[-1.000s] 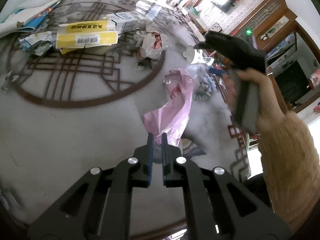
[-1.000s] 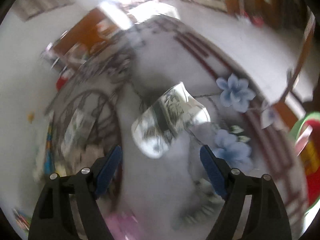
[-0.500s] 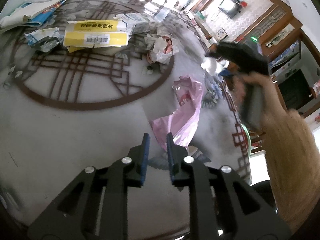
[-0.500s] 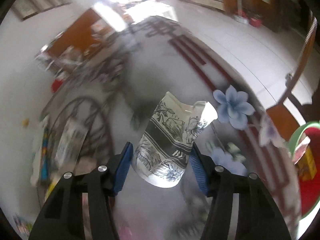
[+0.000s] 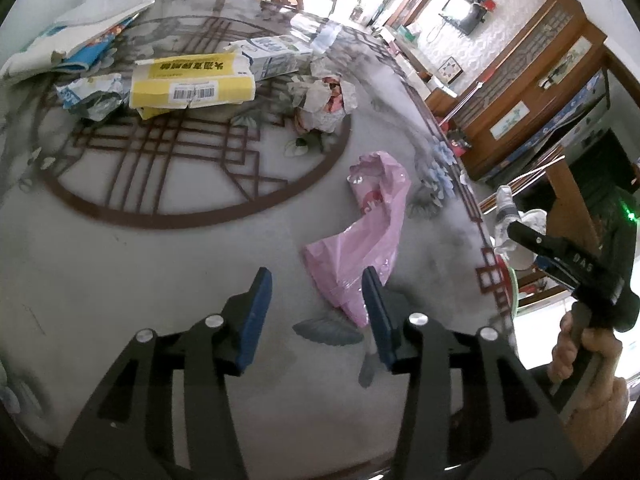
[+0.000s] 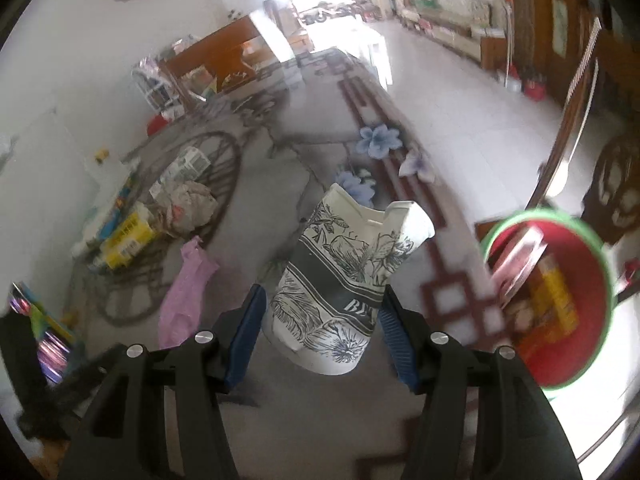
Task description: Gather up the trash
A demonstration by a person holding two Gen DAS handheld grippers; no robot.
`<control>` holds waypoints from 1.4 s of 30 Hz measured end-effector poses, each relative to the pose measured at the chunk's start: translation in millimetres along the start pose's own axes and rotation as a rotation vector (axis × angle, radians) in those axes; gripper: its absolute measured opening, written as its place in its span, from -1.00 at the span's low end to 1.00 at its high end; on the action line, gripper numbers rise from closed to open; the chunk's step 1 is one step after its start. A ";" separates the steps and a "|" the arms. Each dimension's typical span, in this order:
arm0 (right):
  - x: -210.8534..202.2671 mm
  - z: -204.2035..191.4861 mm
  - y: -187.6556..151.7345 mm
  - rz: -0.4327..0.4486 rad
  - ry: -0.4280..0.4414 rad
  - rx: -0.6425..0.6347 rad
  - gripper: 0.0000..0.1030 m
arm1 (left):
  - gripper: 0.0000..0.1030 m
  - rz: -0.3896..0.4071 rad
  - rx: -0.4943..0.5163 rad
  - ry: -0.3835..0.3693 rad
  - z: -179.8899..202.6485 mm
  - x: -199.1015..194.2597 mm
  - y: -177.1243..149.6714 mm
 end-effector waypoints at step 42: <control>-2.9 -1.5 0.6 0.020 -0.013 -0.029 0.10 | -0.71 0.073 0.120 -0.013 61.3 17.9 37.8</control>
Point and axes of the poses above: each gripper's, at about its wrist camera, not at the fingertips, and x roughly the way its jaws point, z to its right, y to its top, the point moved 6 cm from there along x, roughly the way its jaws point, and after that the axes turned 12 degrees about y, right-handed, at the moved point
